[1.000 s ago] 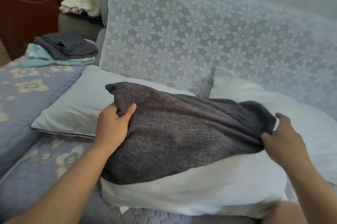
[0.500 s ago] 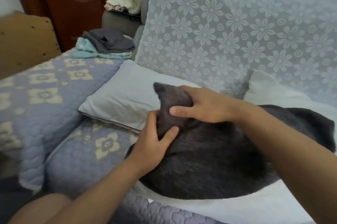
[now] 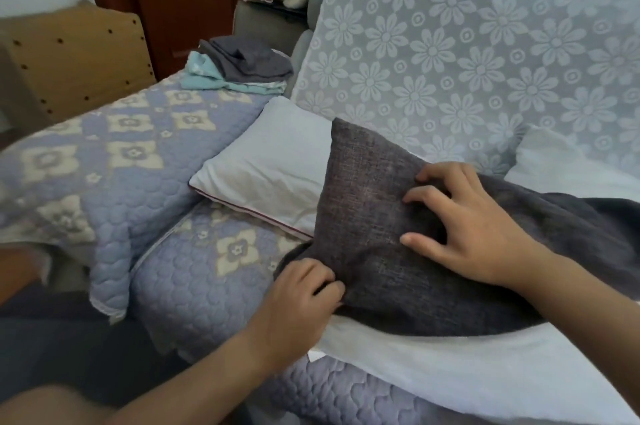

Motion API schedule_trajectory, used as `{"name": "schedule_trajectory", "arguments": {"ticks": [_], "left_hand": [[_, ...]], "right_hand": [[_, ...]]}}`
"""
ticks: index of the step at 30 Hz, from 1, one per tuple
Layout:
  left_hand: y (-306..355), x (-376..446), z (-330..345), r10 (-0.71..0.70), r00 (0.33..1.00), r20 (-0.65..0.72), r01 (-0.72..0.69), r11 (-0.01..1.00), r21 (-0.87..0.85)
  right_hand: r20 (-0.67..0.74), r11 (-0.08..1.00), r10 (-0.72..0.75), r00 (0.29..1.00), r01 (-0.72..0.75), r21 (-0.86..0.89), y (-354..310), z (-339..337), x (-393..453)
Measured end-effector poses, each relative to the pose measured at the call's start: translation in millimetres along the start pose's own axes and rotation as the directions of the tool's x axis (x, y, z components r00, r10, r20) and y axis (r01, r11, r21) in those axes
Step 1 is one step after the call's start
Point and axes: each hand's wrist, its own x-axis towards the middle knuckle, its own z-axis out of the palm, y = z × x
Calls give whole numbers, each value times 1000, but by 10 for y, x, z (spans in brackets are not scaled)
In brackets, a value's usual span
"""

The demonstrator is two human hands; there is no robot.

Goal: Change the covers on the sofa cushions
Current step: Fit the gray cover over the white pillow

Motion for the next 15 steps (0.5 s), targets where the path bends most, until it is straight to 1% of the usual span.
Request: {"name": "schedule_trajectory", "arguments": {"ticks": [2, 3, 4, 5, 7, 8, 9, 11, 13, 15], "left_hand": [[107, 28, -76, 113, 990, -80, -112, 994, 17], [180, 5, -113, 171, 982, -81, -170, 985, 16], [247, -33, -118, 196, 979, -54, -196, 981, 6], [281, -76, -87, 160, 987, -2, -160, 987, -15], [208, -116, 1, -12, 996, 83, 16, 999, -51], [135, -117, 30, -82, 992, 99, 88, 995, -55], [64, -126, 53, -106, 986, 127, 115, 991, -63], [-23, -149, 61, -103, 977, 185, 120, 989, -84], [-30, -181, 53, -114, 970, 214, 144, 981, -131], [-8, -189, 44, -106, 965, 241, 151, 972, -178]], "right_hand": [[1, 998, -7, 1000, 7, -55, 38, 47, 12], [-19, 998, 0, 1000, -1, -59, 51, 55, 36], [-51, 998, -7, 999, 3, -63, 64, 50, 61], [-87, 997, -32, 996, 25, -76, 77, 46, 81], [-119, 990, -107, 987, 95, -101, 59, 58, 103], [-107, 987, -137, 985, 127, -95, 29, 67, 109], [-74, 986, -153, 985, 147, -77, 6, 86, 108], [26, 989, -141, 990, 142, -34, -22, 124, 63], [115, 999, -54, 992, 54, 10, -47, 132, 3], [129, 994, 92, 987, -99, 45, -113, 43, 57]]}}
